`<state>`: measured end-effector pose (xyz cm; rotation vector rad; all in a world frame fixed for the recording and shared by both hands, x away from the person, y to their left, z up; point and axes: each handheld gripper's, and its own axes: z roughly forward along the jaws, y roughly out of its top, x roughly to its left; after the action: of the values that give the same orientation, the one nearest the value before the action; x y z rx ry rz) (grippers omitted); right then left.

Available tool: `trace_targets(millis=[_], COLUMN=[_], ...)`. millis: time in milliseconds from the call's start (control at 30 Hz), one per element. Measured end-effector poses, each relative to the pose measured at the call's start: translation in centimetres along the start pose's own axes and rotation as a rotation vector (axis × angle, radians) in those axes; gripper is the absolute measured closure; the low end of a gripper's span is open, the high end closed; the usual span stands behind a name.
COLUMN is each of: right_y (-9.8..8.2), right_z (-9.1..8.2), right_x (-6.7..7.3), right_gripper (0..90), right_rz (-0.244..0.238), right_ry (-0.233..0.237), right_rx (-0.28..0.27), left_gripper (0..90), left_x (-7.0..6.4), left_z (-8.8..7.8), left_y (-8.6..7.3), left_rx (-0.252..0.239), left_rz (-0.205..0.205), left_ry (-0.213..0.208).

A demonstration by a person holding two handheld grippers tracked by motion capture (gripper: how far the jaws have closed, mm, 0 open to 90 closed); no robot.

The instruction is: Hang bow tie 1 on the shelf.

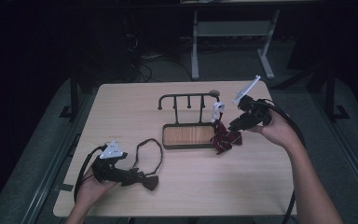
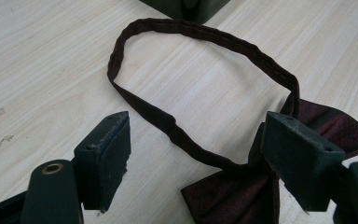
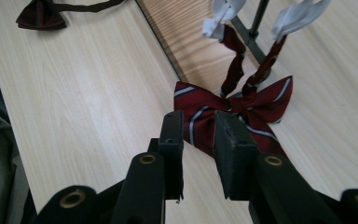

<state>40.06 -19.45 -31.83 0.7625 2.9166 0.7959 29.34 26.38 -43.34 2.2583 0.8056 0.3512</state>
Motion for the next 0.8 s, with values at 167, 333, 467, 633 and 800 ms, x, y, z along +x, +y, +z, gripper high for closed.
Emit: trace_targets(millis=[167, 333, 467, 633, 800], right_y=[-0.7, -1.6, -2.5, -3.0, -3.8], right_z=[0.8, 1.2, 1.4, 1.9, 2.6], right_x=[0.3, 0.5, 0.5, 0.6, 0.9], right_gripper=[72.7, 72.4, 72.1, 71.8, 71.1], right_rz=[0.002, 0.004, 0.015, 0.02, 0.022], right_ry=[0.02, 0.029, 0.037, 0.047, 0.056], right_rx=[0.003, 0.001, -0.016, -0.018, -0.019], left_gripper=[24.2, 24.3, 24.3, 24.5, 24.9], left_x=[0.0, 0.0, -0.1, -0.1, -0.2], left_z=[0.0, 0.1, 0.2, 0.2, 0.4], left_y=[0.0, 0.0, 0.0, 0.0, 0.0], left_rx=[-0.001, 0.005, 0.011, 0.011, 0.024], left_rz=[-0.001, 0.002, -0.002, -0.002, 0.011], left_ry=[-0.001, -0.002, -0.005, -0.006, -0.005])
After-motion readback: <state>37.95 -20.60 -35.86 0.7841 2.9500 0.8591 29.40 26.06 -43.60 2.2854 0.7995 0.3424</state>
